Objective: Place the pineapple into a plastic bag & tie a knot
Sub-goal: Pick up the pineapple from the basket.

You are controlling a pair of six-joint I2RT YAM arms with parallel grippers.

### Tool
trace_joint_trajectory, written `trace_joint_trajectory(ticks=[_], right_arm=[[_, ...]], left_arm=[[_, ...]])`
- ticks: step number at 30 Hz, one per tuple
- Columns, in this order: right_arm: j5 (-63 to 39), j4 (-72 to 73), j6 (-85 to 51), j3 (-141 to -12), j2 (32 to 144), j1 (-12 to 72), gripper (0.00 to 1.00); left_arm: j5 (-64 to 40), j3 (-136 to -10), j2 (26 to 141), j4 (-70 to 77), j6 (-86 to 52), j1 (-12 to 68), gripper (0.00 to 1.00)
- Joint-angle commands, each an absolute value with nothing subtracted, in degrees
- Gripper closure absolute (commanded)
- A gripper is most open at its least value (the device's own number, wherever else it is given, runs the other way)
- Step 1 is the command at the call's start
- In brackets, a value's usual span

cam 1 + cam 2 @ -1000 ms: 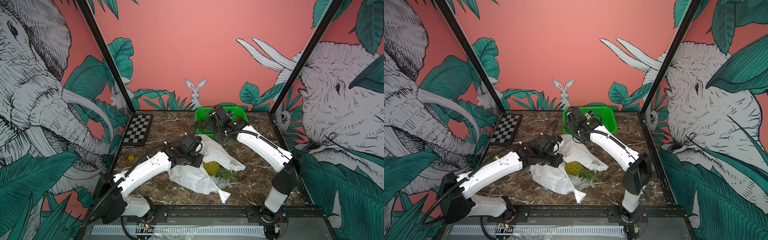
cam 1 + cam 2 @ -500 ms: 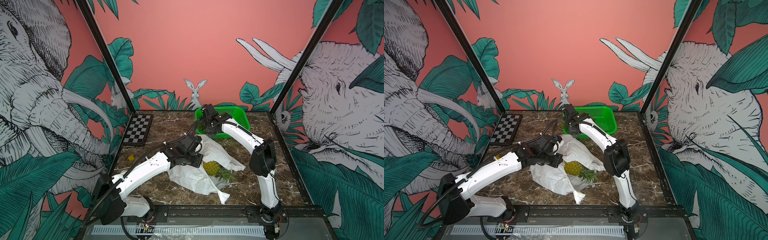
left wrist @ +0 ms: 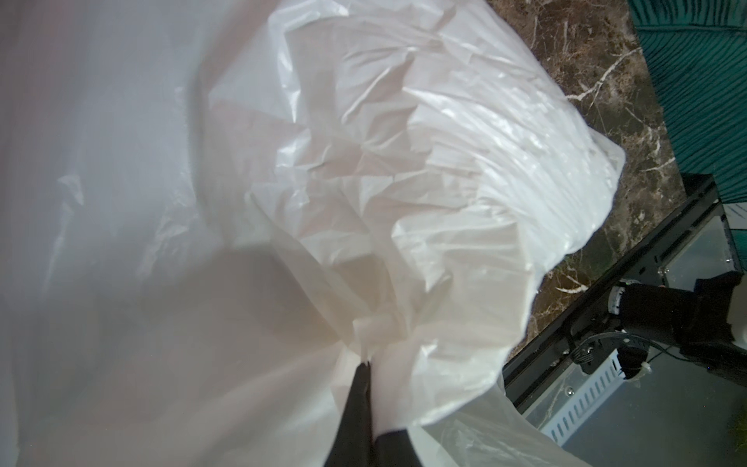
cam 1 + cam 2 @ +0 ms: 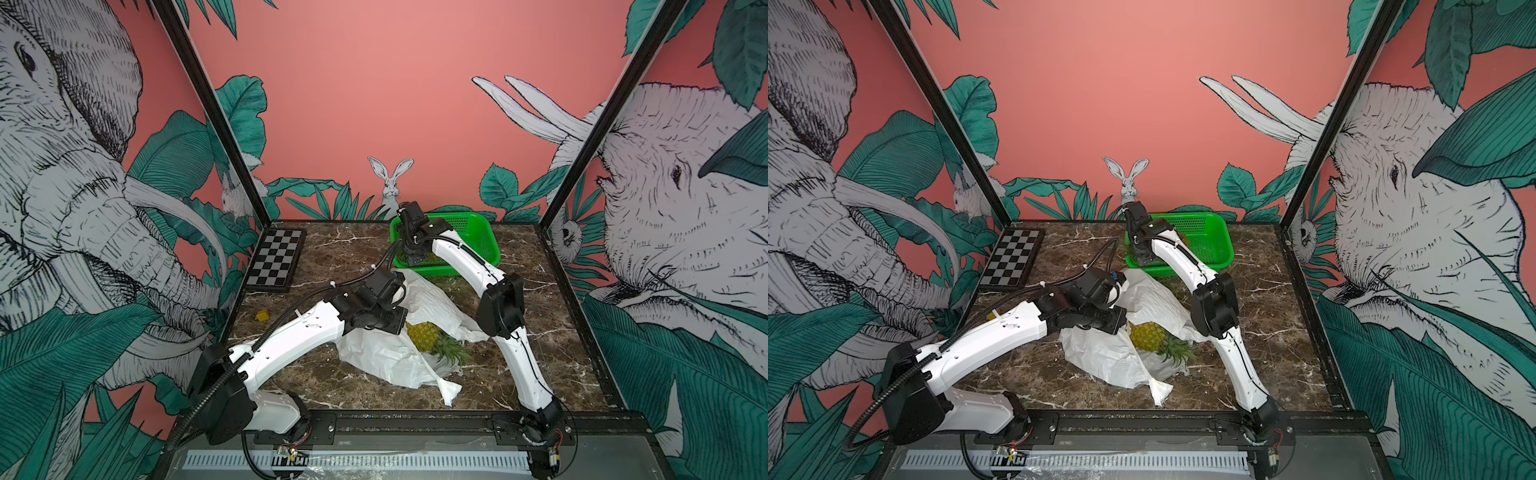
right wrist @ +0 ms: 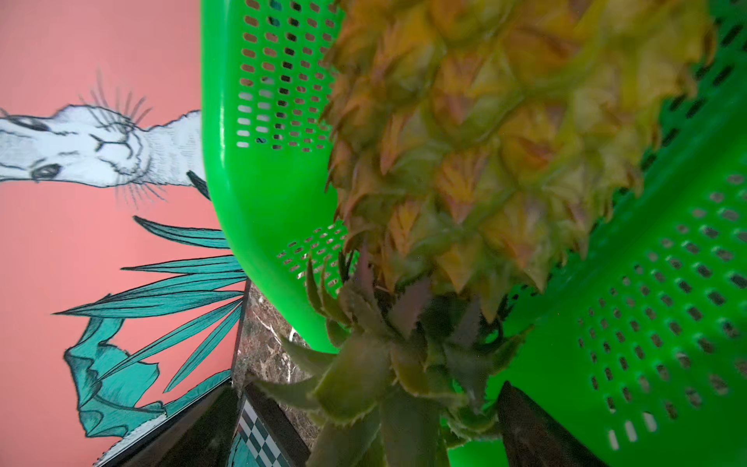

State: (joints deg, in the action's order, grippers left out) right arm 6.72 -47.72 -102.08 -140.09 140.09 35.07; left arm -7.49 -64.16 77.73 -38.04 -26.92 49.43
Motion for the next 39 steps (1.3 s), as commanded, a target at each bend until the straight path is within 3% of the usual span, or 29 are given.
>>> trace_joint_trajectory(ticks=[1,6,8,11,15,16,29,37,39], right_arm=[[5.7,-56.0,-120.4,-145.9,144.8,34.8,0.01],[6.0,-55.1,-124.4,-144.0,146.6,34.7,0.03],[6.4,-54.1,-125.5,-143.0,146.9,34.5,0.13],[7.4,-51.8,-124.2,-143.8,148.0,34.4,0.4],[9.4,-50.0,-117.6,-145.8,147.2,34.2,0.91],[10.1,-49.2,-115.0,-145.1,145.9,34.1,1.0],[10.2,-21.2,-82.6,-103.9,112.6,33.5,1.0],[1.1,-9.7,-65.1,-86.3,94.4,30.2,1.0],[-1.9,-12.8,-57.3,-83.1,87.4,29.3,1.0]], left_arm=[[-7.1,-66.4,77.8,-39.6,-26.4,49.6,1.0],[-6.9,-67.0,78.3,-39.8,-26.5,49.6,1.0],[-6.8,-67.3,78.4,-40.1,-26.5,49.6,1.0],[-6.7,-67.4,78.7,-40.2,-26.6,49.6,1.0],[-6.4,-67.9,79.0,-40.3,-26.6,49.6,1.0],[-6.4,-67.9,79.1,-40.4,-26.6,49.6,1.0],[-3.9,-65.8,78.0,-37.0,-28.2,49.6,1.0],[-4.1,-65.7,78.0,-35.1,-28.2,49.6,1.0],[-4.3,-65.8,78.1,-34.8,-28.0,49.6,1.0]])
